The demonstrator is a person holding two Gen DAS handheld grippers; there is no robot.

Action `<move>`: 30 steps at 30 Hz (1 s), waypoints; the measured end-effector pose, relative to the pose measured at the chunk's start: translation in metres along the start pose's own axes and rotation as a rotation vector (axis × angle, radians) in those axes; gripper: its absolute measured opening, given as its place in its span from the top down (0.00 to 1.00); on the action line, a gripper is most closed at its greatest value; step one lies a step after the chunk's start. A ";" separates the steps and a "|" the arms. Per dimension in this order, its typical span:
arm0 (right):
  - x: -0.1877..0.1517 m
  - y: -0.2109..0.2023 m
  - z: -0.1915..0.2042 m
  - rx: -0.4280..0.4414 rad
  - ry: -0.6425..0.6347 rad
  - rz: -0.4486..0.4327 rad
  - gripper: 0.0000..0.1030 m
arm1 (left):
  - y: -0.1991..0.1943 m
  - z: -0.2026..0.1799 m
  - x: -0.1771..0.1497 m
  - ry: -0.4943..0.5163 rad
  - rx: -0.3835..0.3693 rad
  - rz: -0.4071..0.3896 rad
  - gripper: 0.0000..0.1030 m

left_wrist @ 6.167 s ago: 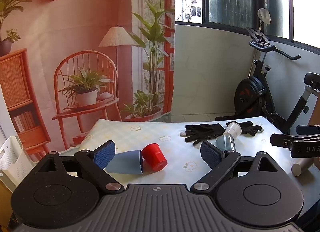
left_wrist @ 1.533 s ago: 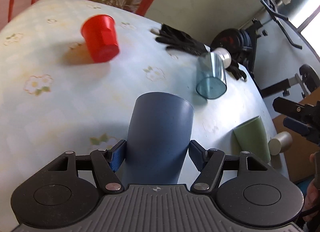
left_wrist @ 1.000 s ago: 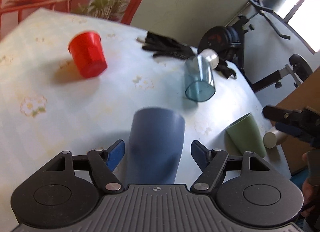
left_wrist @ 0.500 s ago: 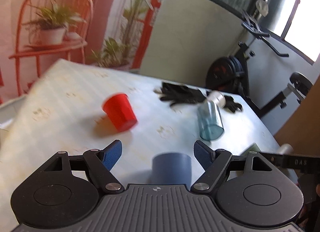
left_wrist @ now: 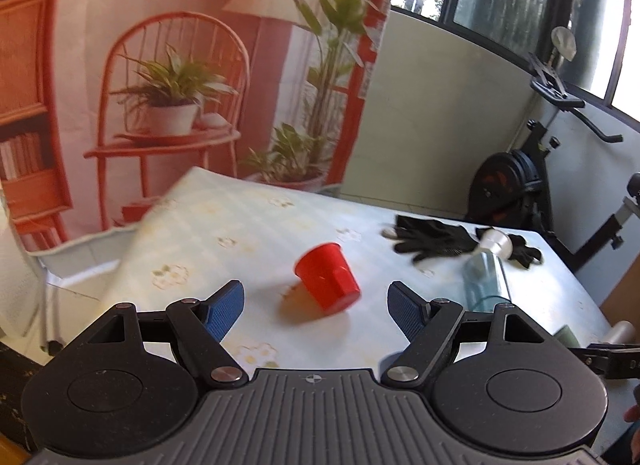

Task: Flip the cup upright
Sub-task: 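Grasp the blue cup with the right tool while the left tool releases it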

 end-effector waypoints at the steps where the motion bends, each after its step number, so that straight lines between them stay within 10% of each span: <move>1: 0.000 0.000 0.001 0.001 -0.002 0.000 0.01 | -0.001 0.001 0.002 0.003 0.008 -0.005 0.21; 30: -0.024 0.051 0.109 0.171 -0.142 0.212 0.03 | -0.053 0.065 -0.009 -0.062 0.171 -0.057 0.21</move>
Point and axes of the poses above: each gripper's, at about its wrist camera, not at the fingertips, and y roughly the way its jaws point, z to its left, x to its top, the point moved 9 cm from there along y, roughly the way its jaws point, and after that the axes turned 11 degrees about -x, right-handed, at the moved point
